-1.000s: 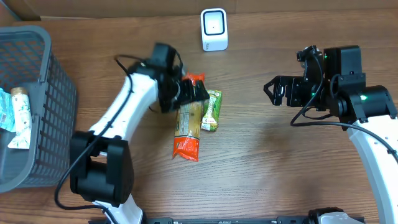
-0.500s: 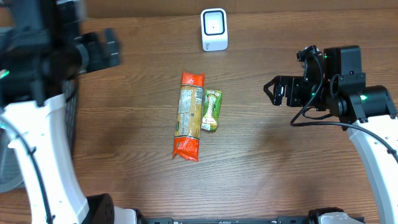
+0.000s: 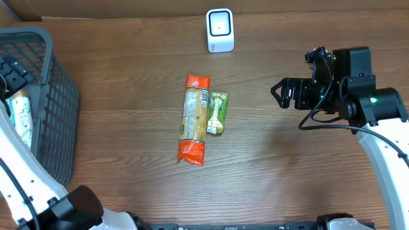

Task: Scan the item barcode
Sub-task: 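Reach into the basket and grasp the white leaf-print tube with left gripper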

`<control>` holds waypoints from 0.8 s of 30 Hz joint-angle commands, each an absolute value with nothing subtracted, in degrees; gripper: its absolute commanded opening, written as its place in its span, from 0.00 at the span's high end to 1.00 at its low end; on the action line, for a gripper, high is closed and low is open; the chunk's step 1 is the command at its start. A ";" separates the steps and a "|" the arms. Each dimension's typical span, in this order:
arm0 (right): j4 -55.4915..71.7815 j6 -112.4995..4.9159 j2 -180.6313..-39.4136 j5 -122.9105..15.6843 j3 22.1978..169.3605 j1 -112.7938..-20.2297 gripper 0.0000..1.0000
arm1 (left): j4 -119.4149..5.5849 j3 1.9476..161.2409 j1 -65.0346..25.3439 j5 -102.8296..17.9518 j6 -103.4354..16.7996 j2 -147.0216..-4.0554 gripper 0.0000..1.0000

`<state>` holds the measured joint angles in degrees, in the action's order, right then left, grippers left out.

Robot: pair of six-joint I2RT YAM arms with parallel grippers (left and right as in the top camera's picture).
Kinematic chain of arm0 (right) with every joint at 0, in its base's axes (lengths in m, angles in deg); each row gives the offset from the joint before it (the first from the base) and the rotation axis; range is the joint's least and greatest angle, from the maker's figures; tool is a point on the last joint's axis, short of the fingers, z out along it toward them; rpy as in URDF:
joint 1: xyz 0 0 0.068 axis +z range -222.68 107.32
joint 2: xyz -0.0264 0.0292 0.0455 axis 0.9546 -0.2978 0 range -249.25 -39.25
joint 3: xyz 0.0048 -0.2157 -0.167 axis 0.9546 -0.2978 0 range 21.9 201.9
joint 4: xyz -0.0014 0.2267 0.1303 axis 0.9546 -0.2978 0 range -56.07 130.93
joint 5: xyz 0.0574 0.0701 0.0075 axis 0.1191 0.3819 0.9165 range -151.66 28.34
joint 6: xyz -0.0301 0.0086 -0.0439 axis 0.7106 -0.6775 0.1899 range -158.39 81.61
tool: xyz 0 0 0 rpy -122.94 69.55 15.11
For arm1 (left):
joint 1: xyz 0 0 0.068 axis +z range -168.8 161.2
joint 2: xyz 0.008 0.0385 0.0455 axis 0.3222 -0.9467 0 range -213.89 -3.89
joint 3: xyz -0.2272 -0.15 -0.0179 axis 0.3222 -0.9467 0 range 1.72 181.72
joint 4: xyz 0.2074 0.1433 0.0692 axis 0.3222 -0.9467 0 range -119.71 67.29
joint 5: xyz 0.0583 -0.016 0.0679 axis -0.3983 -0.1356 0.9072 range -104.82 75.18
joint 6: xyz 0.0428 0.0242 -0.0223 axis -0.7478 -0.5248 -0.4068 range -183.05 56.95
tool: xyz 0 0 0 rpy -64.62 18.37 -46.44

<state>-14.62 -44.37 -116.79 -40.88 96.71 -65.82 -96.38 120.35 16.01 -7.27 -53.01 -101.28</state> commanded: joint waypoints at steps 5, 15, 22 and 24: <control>-14.68 -44.33 -116.77 -40.55 98.11 -65.50 0.00 | -86.30 113.07 17.10 -3.03 -55.61 -109.10 0.11; -15.84 -44.33 -116.74 -40.55 98.09 -65.50 0.00 | -80.62 112.19 18.44 -2.66 -67.22 -123.55 0.13; -16.74 -44.33 -116.74 -40.55 98.09 -65.50 0.00 | -75.11 112.08 19.75 -3.32 -69.16 -127.09 0.11; -16.45 -44.33 -116.74 -40.55 98.09 -65.50 0.00 | -73.71 112.06 21.50 -8.69 -69.32 -128.14 0.11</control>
<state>-16.98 -44.35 -116.79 -40.88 96.71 -65.82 -74.91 111.95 18.79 -3.91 -67.55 -126.61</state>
